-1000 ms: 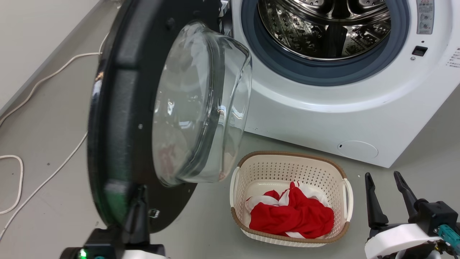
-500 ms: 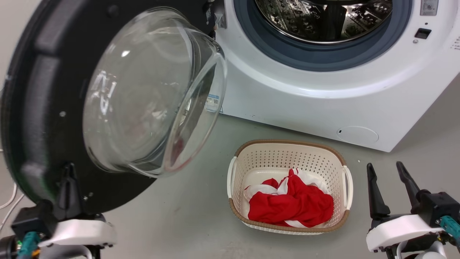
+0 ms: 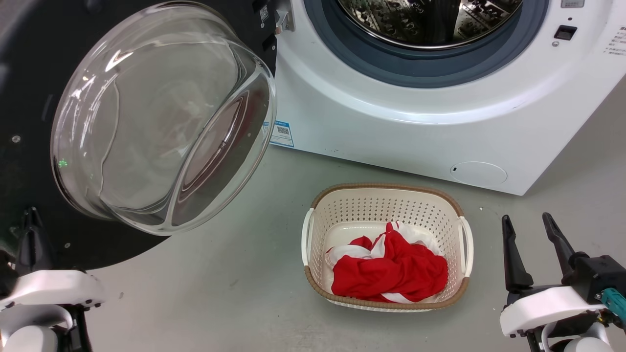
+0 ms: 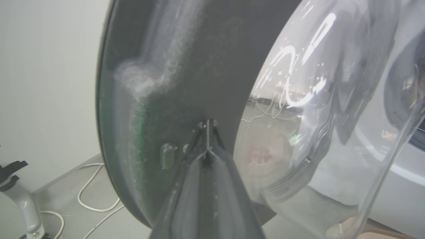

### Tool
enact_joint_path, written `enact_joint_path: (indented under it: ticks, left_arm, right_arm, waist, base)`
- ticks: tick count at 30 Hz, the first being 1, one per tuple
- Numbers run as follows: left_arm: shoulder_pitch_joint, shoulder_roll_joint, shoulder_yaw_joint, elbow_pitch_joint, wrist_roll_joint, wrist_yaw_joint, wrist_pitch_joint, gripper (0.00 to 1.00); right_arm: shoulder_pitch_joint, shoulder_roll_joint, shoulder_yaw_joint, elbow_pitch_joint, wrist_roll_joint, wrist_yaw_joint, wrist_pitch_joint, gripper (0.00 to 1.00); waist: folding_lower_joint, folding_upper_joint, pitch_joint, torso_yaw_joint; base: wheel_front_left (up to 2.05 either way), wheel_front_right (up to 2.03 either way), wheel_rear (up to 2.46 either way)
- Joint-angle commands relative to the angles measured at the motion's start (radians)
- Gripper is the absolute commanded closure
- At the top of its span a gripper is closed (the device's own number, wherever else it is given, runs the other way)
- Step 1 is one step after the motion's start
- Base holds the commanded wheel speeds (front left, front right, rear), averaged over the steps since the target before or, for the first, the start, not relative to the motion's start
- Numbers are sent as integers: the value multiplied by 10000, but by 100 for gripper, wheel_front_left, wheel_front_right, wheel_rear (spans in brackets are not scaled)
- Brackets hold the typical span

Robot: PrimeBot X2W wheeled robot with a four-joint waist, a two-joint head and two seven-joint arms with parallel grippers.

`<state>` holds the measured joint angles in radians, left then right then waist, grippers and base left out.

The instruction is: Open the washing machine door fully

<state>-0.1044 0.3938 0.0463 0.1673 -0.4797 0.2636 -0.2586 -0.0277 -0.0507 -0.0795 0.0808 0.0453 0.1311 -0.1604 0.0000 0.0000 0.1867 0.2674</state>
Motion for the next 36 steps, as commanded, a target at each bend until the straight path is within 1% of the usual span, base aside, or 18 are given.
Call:
enact_joint_path:
  ticks: [1, 6, 10, 13, 16, 18, 21, 23, 27, 28, 30, 31, 32, 36]
  left_arm:
    - [-108, 70, 152, 151, -46, -24, -36, 100]
    - [-191, 25, 353, 501, 168, -257, -78, 100]
    - [249, -201, 493, 139, 588, -299, -84, 100]
    - [746, -493, 437, -343, 946, -316, -75, 100]
    - [1309, -805, 216, -892, 1331, -252, -67, 100]
    - [1533, -918, 61, -1122, 1451, -339, -66, 100]
    - [1797, -1248, -441, -1345, 1707, -450, -67, 100]
    - [1763, -1378, -761, -1402, 1834, -574, -67, 100]
    - [1359, -1629, -1338, -1170, 1988, -1010, -67, 100]
    - [1250, -1679, -1446, -1073, 2003, -1111, -67, 80]
    - [1002, -1852, -1676, -880, 2085, -1271, -68, 53]
    - [871, -1913, -1738, -794, 2092, -1345, -68, 19]
    - [736, -1960, -1783, -717, 2129, -1405, -68, 0]
    - [297, -2247, -1870, -557, 2317, -1590, -68, 0]
  right_arm:
    - [-138, 12, 5, 23, -11, -7, -25, 0]
    - [-61, 12, -12, 102, 37, -7, -84, 0]
    - [4, 12, 30, 206, 117, -7, -175, 0]
    - [41, 12, 95, 294, 193, -7, -256, 0]
    - [87, 10, 129, 314, 244, -7, -359, 0]
    - [103, 12, 152, 304, 284, -7, -405, 0]
    - [163, 12, 197, 272, 334, -7, -442, 0]
    - [192, 10, 236, 247, 305, -7, -444, 0]
    - [160, 12, 266, 111, 303, -7, -440, 0]
    - [141, 12, 277, 60, 291, -7, -425, 0]
    - [99, 12, 286, -34, 281, -7, -398, 0]
    - [95, 12, 293, -64, 275, -7, -376, 0]
    - [91, 12, 295, -115, 288, -7, -369, 0]
    - [97, 12, 236, -308, 280, -7, -347, 0]
  waist:
    - [0, 0, -13, -18]
    - [0, 0, -156, -99]
    - [0, 0, -391, -238]
    - [0, 0, -618, -419]
    - [0, 0, -826, -593]
    - [0, 0, -935, -717]
    - [0, 0, -1085, -940]
    - [0, 0, -1164, -1123]
    - [0, 0, -1259, -1493]
    - [0, 0, -1262, -1592]
    - [0, 0, -1271, -1779]
    - [0, 0, -1285, -1873]
    - [0, 0, -1288, -1970]
    - [0, 0, -1273, -2314]
  base:
    - [0, 0, 0]
    - [0, 0, 0]
    - [0, 0, 0]
    - [0, 0, 0]
    - [0, 0, 0]
    - [0, 0, 0]
    - [0, 0, 0]
    - [0, 0, 0]
    - [0, 0, 0]
    - [0, 0, 0]
    - [0, 0, 0]
    - [0, 0, 0]
    - [0, 0, 0]
    - [0, 0, 0]
